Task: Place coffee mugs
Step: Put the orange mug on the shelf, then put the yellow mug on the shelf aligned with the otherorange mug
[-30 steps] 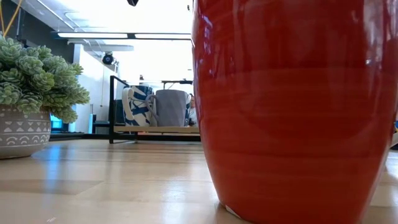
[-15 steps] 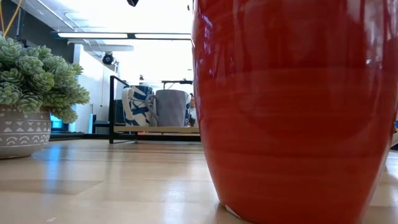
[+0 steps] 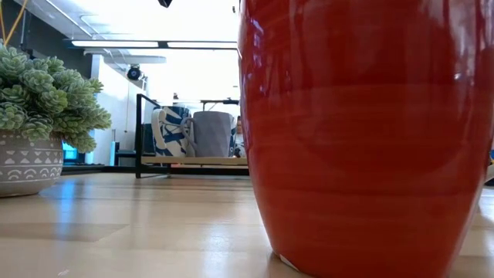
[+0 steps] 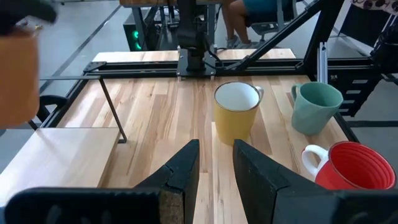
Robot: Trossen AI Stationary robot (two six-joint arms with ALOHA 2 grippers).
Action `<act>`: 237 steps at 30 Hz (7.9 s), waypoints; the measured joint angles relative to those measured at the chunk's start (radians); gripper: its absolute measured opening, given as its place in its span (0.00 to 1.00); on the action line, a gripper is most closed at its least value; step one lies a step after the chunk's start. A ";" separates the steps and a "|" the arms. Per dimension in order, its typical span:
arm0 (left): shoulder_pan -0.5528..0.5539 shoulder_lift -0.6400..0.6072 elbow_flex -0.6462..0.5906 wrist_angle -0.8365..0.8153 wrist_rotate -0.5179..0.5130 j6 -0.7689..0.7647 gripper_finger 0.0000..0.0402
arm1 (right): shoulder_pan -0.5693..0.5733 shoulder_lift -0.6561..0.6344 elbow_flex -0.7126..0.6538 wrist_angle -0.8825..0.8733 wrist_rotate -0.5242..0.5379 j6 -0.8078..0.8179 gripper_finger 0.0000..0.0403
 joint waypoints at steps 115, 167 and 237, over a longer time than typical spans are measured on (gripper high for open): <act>0.000 0.000 0.000 -0.079 -0.026 -0.008 0.21 | -0.172 0.590 0.362 -0.063 -0.064 -0.101 0.59; 0.000 0.000 0.000 -0.097 -0.029 -0.002 0.21 | 0.195 -0.106 0.448 -0.534 -0.279 -0.090 0.57; -0.016 0.246 -0.010 0.040 0.000 -0.176 0.31 | 0.579 -1.008 -1.153 0.339 -0.145 0.352 0.57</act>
